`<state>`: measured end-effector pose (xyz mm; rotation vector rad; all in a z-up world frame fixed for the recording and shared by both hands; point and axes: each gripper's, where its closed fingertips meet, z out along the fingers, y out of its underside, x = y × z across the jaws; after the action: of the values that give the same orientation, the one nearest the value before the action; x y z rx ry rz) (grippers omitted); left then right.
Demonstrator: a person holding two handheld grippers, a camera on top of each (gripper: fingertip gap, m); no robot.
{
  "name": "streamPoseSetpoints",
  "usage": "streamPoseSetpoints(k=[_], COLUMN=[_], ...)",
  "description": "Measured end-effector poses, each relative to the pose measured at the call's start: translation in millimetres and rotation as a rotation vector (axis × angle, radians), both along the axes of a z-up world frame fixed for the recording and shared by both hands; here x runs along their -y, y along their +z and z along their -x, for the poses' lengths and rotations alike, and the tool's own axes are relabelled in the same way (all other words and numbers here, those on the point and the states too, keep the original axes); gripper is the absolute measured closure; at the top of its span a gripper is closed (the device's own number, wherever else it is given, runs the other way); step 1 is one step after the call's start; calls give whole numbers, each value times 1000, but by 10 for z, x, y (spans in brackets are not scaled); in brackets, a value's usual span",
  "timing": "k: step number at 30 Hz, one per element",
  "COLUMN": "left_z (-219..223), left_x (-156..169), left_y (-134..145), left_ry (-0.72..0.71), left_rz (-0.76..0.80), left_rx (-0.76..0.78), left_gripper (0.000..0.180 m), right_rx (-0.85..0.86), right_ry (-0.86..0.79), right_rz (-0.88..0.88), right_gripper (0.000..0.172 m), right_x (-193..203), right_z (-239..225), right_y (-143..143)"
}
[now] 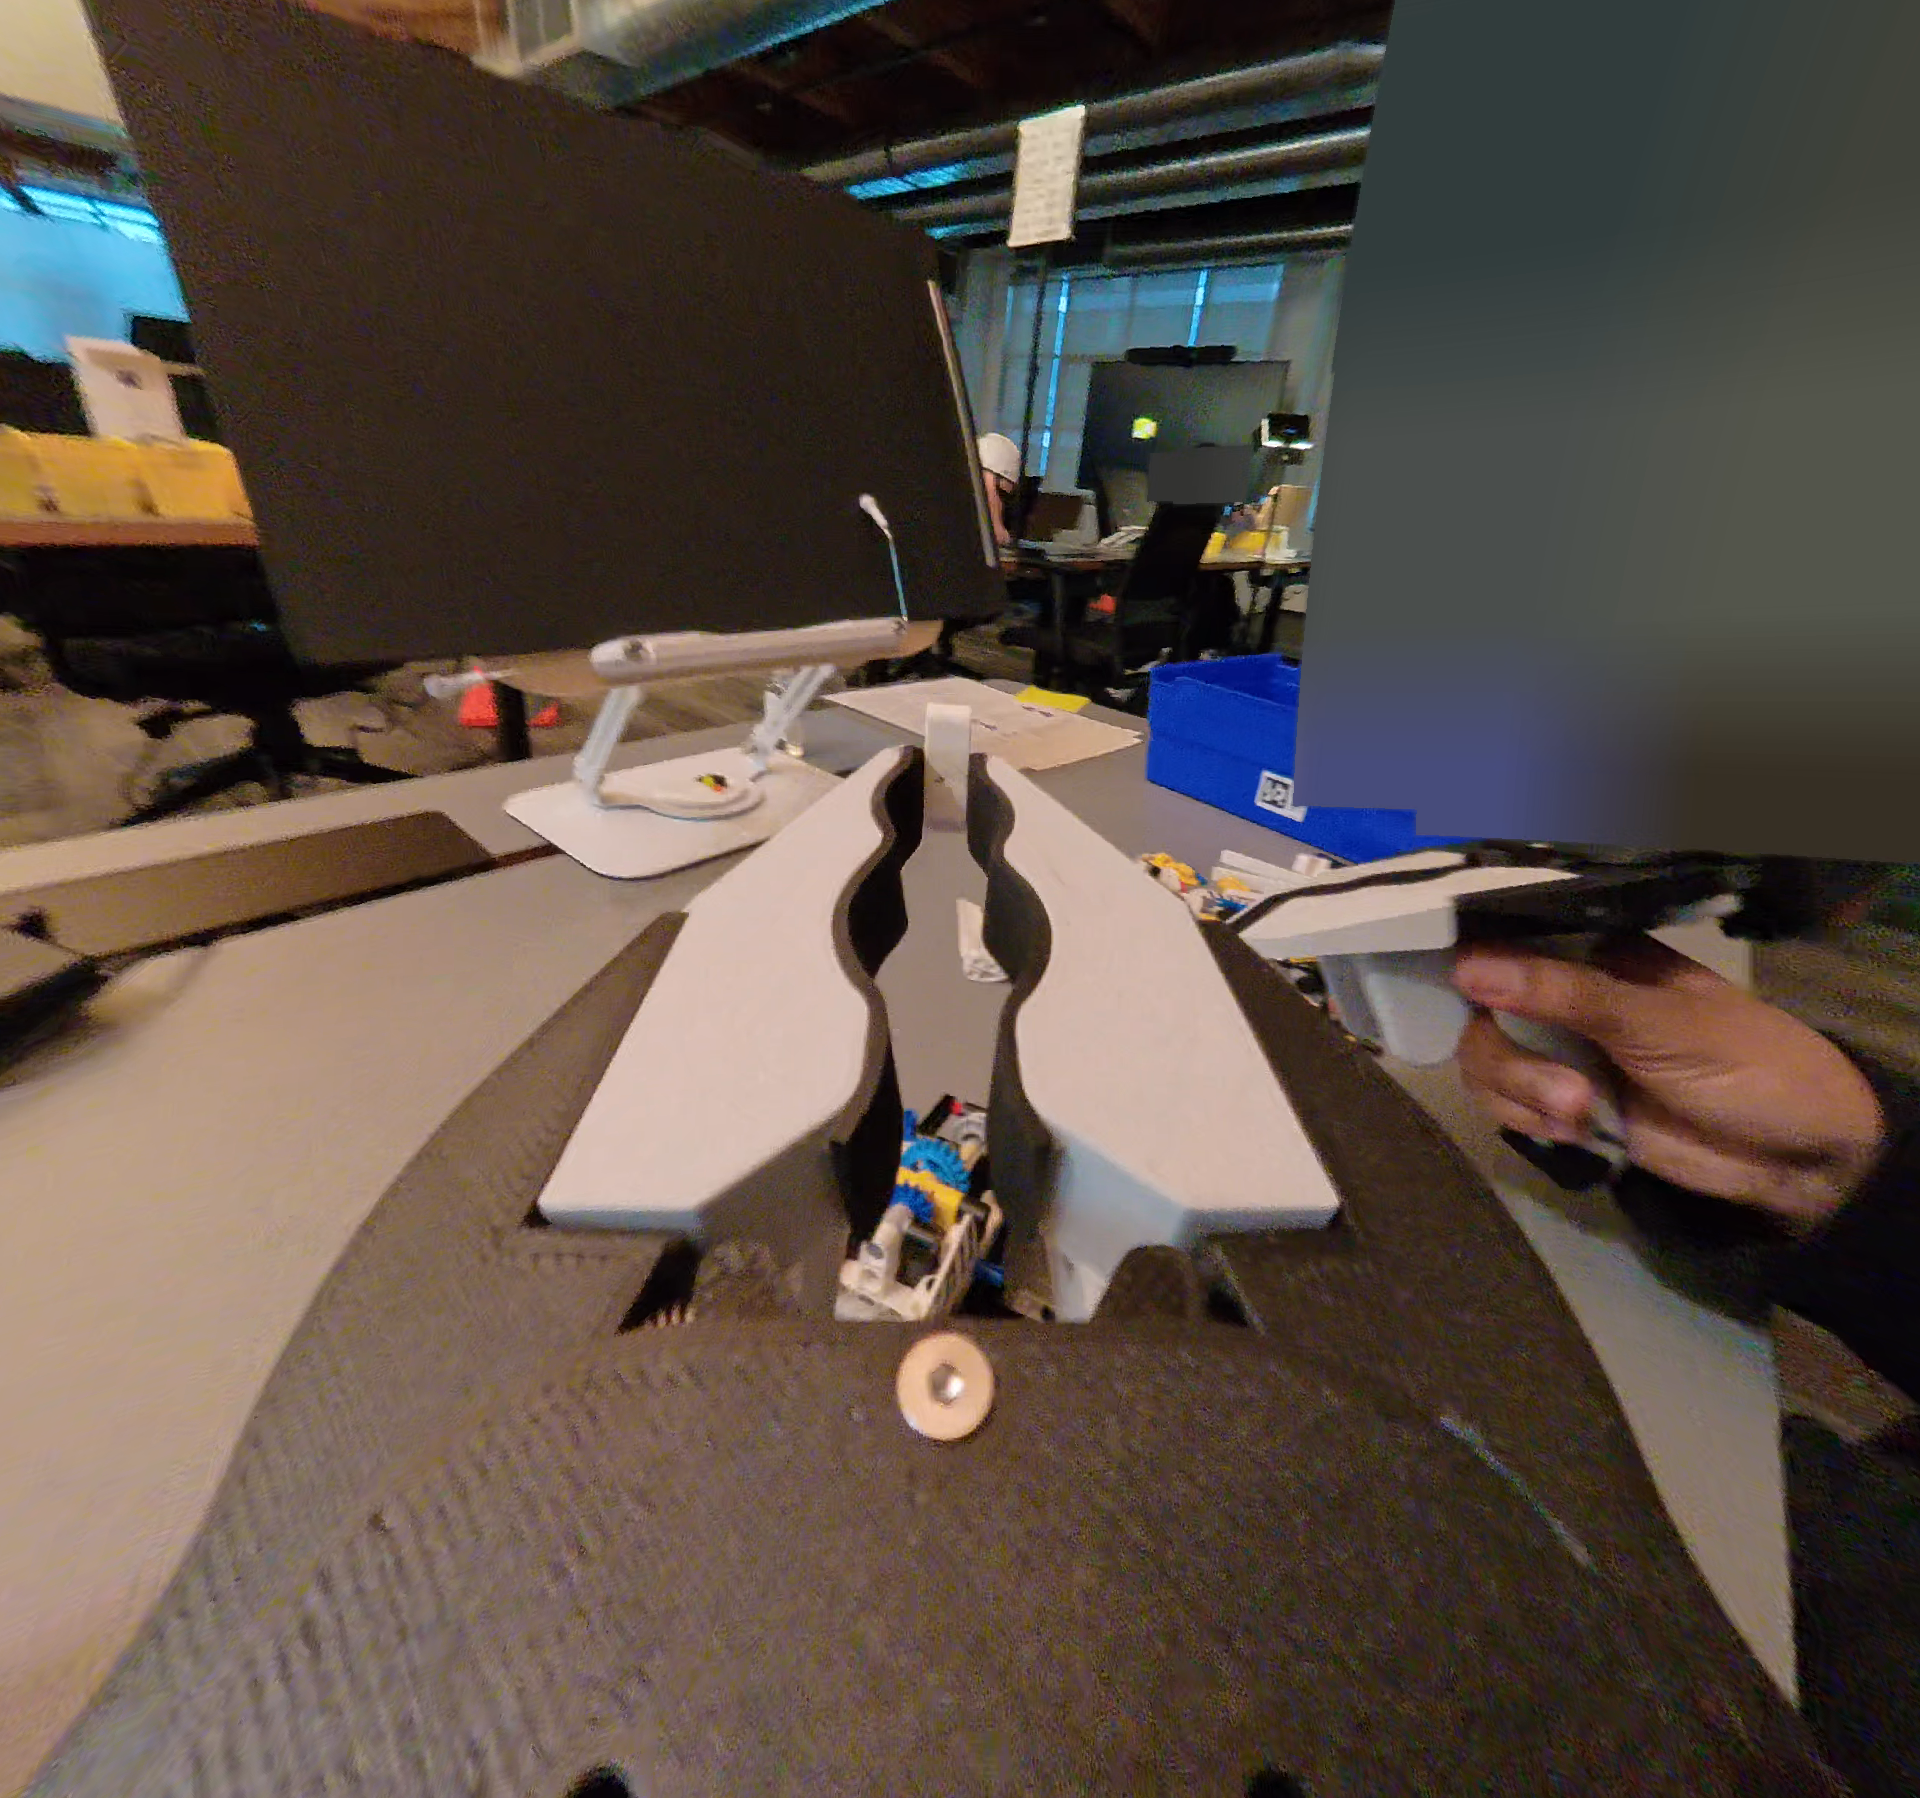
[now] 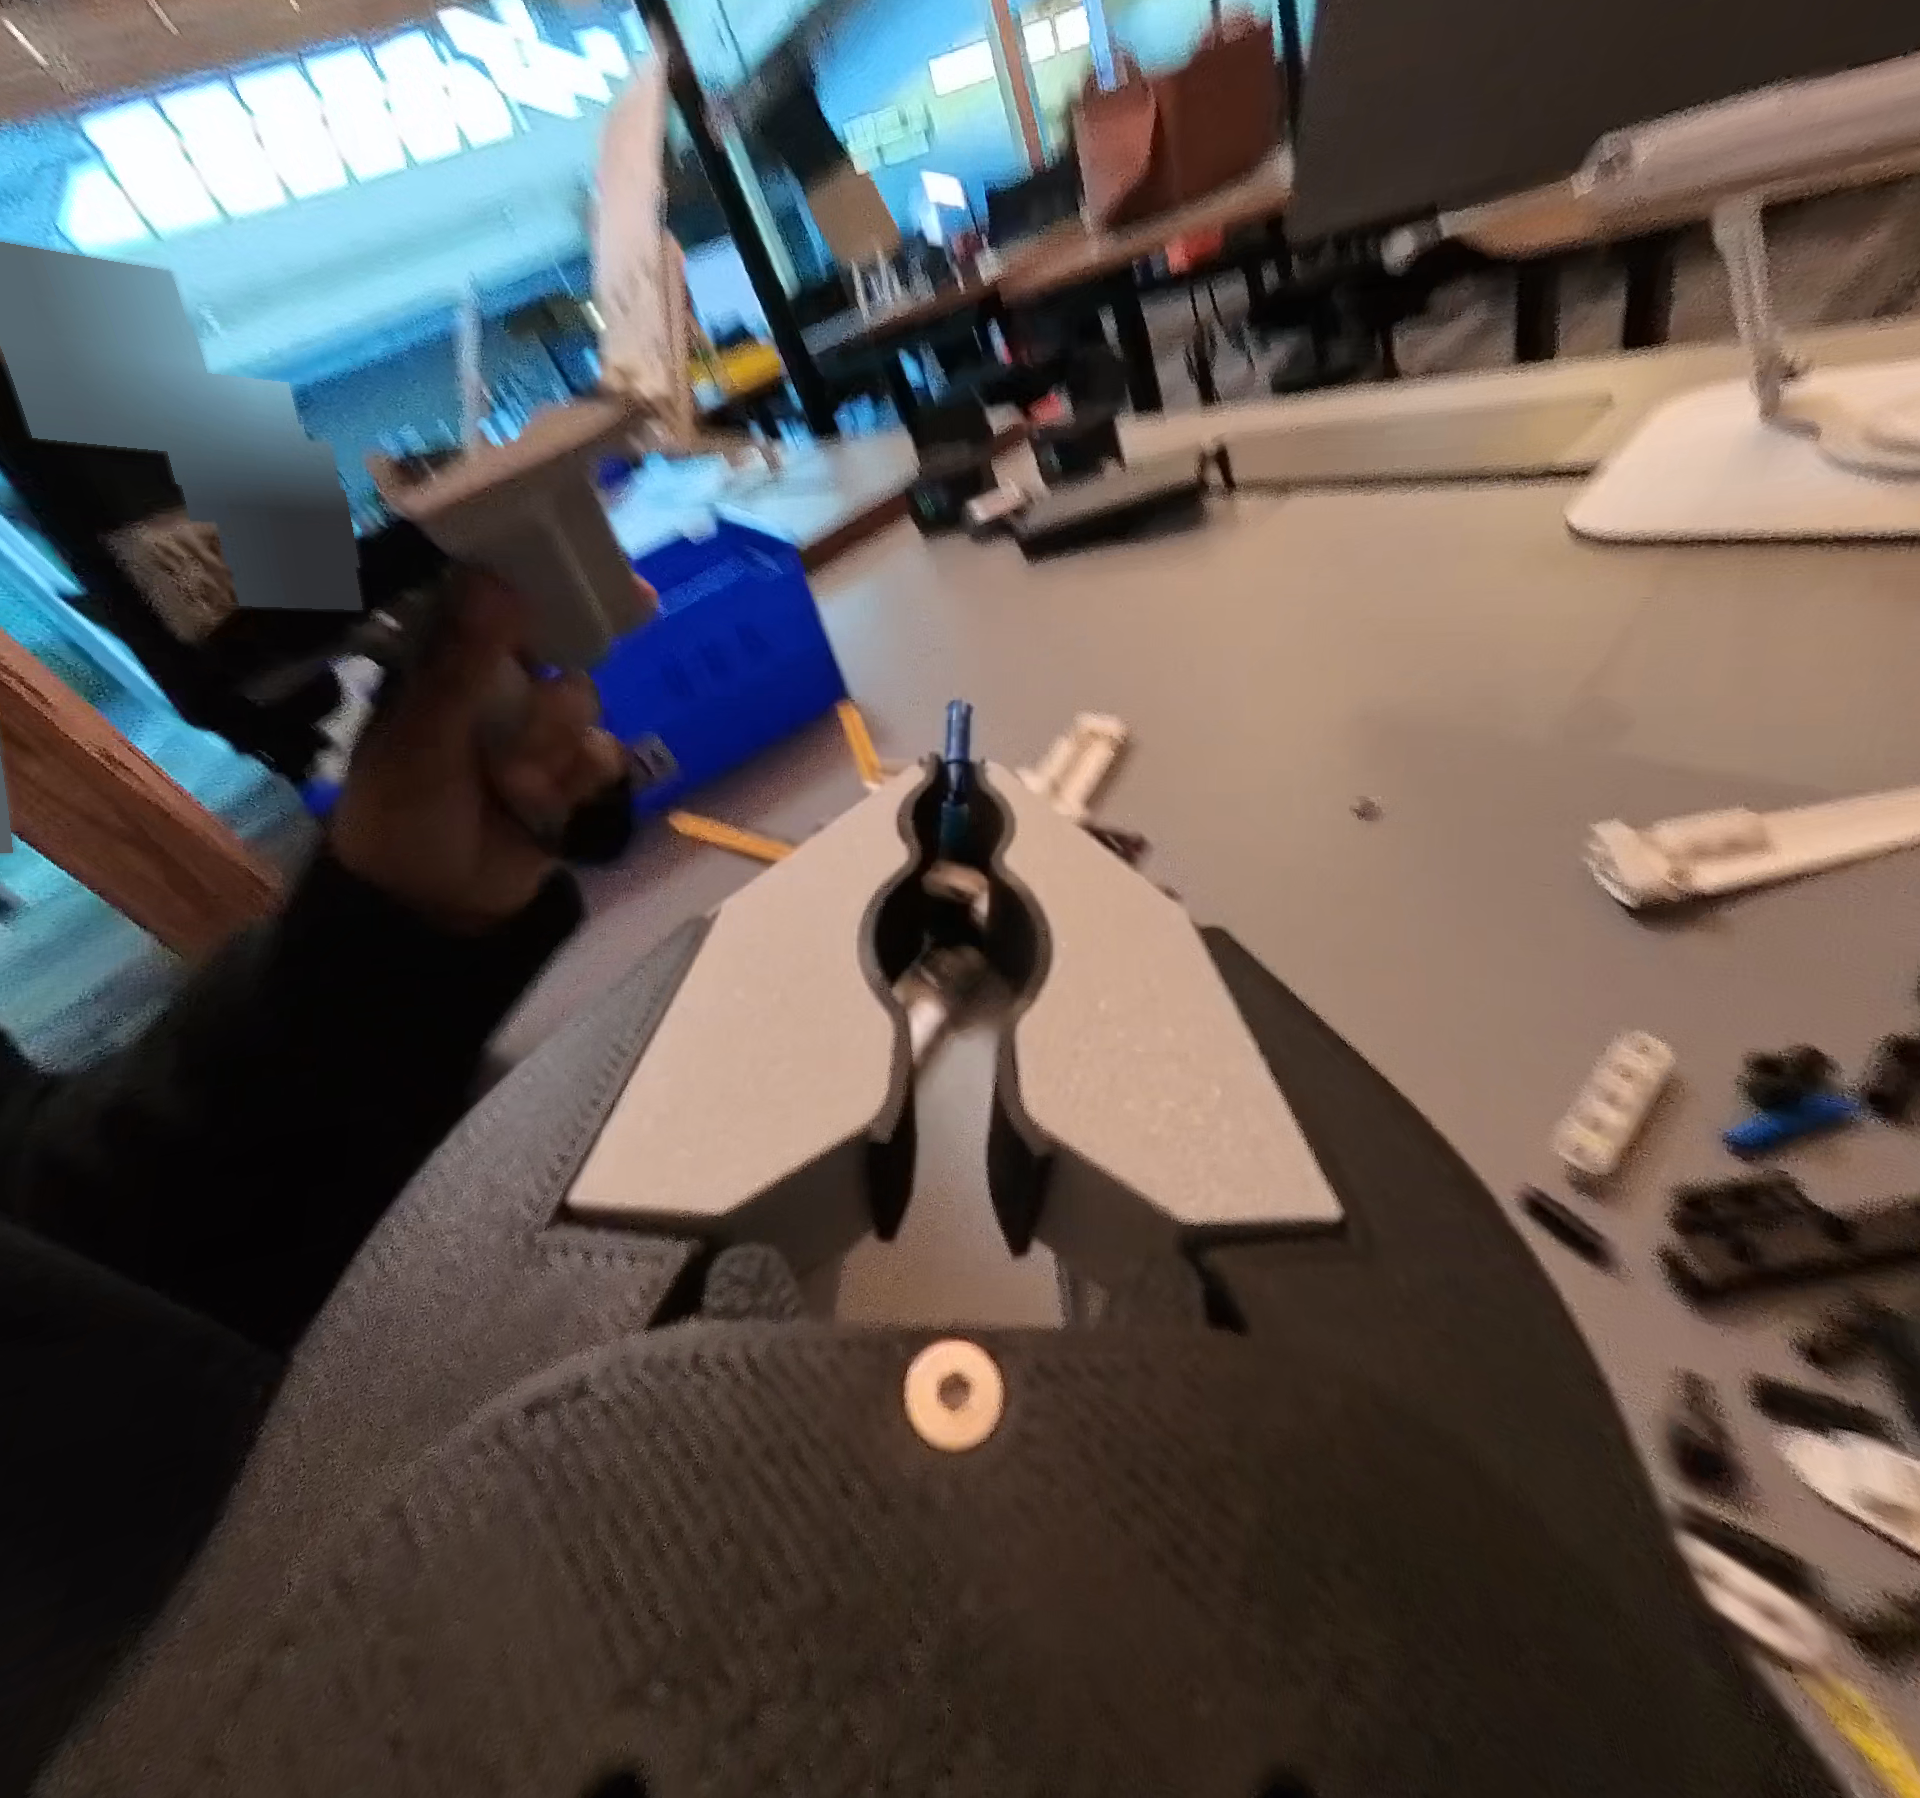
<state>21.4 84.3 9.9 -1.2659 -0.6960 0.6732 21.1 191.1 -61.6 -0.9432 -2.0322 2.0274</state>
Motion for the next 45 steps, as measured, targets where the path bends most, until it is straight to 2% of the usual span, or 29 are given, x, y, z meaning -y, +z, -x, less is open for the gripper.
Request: streamPoseSetpoints(k=[2, 4, 6, 8, 10, 14, 16, 19, 20, 23, 25, 29, 32, 36, 37, 38, 40, 41, 43, 45], left_z=[20, 26, 33, 38, 37, 12, -12, -96, -153, -397, -472, -591, -636, -648, -646, -647, -585, -545, -476, -388], left_x=[7, 8, -6, -69, -140, -280, -375, -578, -668, -876, -901, -1023, -1072, -1099, -1099, -1096, -1071, -1040, -906, -736], left_y=[-47, -52, -59, -99, -139, -200, -229, -252, -242, -160, -138, -194, -213, -228, -229, -221, -229, -235, -180, -104], left_ry=[-18, -35, -49, -82, -116, -193, -253, -413, -501, -915, -1037, -1090, -1087, -1085, -1085, -1089, -1058, -1035, -999, -911], left_rz=[-31, -58, -82, -96, -116, -169, -212, -341, -402, -654, -740, -651, -601, -586, -590, -596, -611, -608, -603, -568], left_rx=[25, 36, 43, 65, 88, 130, 163, 262, 306, 529, 597, 660, 671, 674, 671, 664, 673, 669, 615, 534], left_gripper=[174, 174, 175, 175, 175, 175, 175, 175, 175, 175, 175, 175, 174, 175, 174, 170, 139, 131, 130, 131], right_rx=[27, 29, 58, 105, 125, 41, -49, -250, -330, -580, -708, -872, -898, -931, -926, -913, -906, -901, -853, -726], right_ry=[-65, -214, -305, -306, -319, -399, -374, -215, -158, 8, 70, 101, 152, 163, 166, 165, 139, 114, 35, -67], right_rz=[-232, -478, -614, -618, -593, -575, -497, -345, -322, -337, -404, -489, -471, -458, -459, -458, -446, -438, -452, -541], right_gripper=[168, 168, 169, 165, 147, 135, 135, 132, 130, 124, 124, 123, 128, 150, 150, 150, 150, 150, 149, 150], right_x=[-257, -721, -1091, -1219, -1294, -1489, -1415, -989, -825, -344, -124, 88, 169, 186, 183, 179, 140, 100, -39, -273], right_z=[201, 437, 568, 611, 653, 711, 641, 327, 195, -219, -392, -523, -596, -627, -626, -620, -592, -559, -391, -54], right_y=[-299, -543, -687, -771, -796, -620, -381, 33, 136, 285, 283, 336, 381, 432, 431, 430, 456, 479, 495, 355])
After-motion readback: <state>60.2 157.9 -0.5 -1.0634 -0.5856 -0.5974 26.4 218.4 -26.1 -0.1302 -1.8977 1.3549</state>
